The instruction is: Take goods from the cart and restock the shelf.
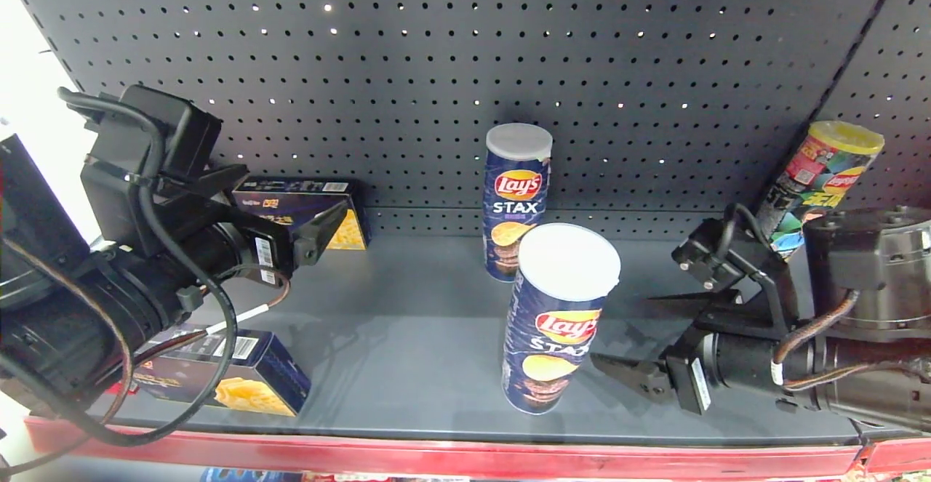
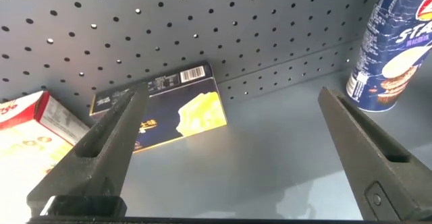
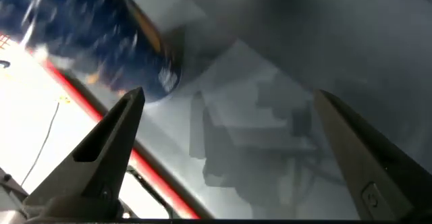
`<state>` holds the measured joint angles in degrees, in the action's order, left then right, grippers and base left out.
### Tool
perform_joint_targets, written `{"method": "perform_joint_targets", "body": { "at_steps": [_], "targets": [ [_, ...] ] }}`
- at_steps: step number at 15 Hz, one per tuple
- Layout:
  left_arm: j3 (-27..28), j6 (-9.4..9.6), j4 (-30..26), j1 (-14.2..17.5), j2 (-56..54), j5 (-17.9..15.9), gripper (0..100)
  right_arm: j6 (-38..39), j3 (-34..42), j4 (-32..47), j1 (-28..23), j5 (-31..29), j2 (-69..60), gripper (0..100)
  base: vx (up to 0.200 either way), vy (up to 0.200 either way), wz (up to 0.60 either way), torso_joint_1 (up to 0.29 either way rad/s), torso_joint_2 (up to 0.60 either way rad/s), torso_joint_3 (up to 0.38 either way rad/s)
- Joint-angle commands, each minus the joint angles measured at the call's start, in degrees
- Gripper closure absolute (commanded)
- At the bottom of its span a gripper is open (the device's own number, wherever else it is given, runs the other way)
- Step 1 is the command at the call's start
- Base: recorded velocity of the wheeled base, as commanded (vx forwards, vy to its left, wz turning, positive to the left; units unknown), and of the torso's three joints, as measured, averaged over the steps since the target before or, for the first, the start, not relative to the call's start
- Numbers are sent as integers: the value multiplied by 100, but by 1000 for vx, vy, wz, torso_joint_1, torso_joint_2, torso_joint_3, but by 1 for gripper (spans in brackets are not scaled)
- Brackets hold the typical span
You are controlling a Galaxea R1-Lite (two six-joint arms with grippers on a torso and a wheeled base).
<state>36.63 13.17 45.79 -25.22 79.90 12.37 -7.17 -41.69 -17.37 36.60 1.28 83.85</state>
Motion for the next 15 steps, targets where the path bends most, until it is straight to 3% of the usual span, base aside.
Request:
{"method": "perform_joint_targets", "body": {
  "at_steps": [1, 15],
  "targets": [
    [-7, 2, 35, 9, 79, 2, 0, -4, -164, -3, 23, -5, 273, 0, 0, 0, 0, 0, 0, 0],
    [19, 19, 132, 9, 237, -7, 0, -4, -384, -29, 155, -14, 466, 0, 0, 0, 0, 0, 0, 0]
  ]
}}
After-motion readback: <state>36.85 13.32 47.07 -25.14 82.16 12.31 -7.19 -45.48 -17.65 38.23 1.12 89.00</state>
